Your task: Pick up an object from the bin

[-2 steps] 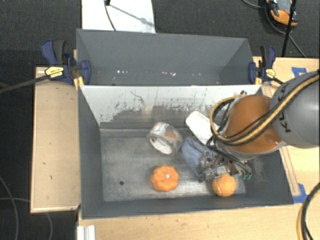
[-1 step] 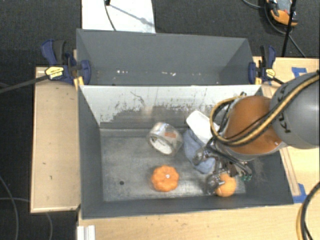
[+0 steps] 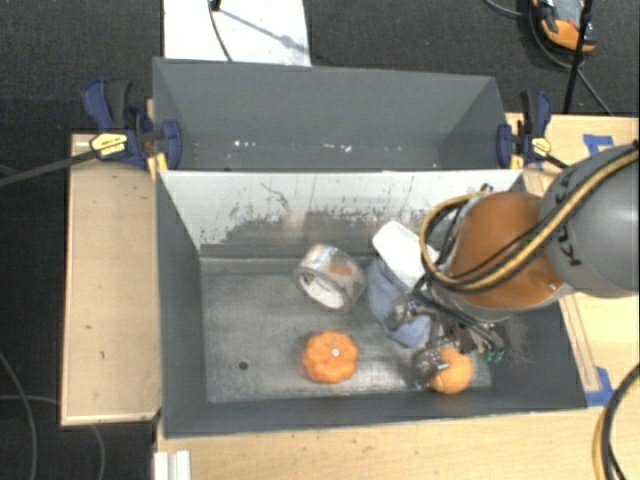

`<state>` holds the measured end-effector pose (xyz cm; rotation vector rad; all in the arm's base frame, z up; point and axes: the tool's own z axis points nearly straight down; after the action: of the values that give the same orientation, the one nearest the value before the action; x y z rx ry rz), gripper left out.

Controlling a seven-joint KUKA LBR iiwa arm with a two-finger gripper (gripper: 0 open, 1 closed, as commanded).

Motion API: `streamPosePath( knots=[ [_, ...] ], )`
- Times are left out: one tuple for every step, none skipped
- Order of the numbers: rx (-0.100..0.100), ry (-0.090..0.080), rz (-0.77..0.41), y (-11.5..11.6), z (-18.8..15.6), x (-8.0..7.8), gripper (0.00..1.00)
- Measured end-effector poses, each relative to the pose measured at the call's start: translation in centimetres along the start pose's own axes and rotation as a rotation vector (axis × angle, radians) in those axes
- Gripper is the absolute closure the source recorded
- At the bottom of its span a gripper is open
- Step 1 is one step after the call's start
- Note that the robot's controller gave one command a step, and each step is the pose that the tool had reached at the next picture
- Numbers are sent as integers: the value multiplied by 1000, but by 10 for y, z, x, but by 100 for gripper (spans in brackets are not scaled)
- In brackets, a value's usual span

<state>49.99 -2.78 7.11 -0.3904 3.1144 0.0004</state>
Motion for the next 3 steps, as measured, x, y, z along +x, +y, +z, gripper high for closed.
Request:
streamPosePath(
  knots=[
    [1,-7,-192,-42,-2,1,100],
    [1,-2,-190,-43,0,3,0],
    [1,-2,-190,-43,0,3,0]
  ],
)
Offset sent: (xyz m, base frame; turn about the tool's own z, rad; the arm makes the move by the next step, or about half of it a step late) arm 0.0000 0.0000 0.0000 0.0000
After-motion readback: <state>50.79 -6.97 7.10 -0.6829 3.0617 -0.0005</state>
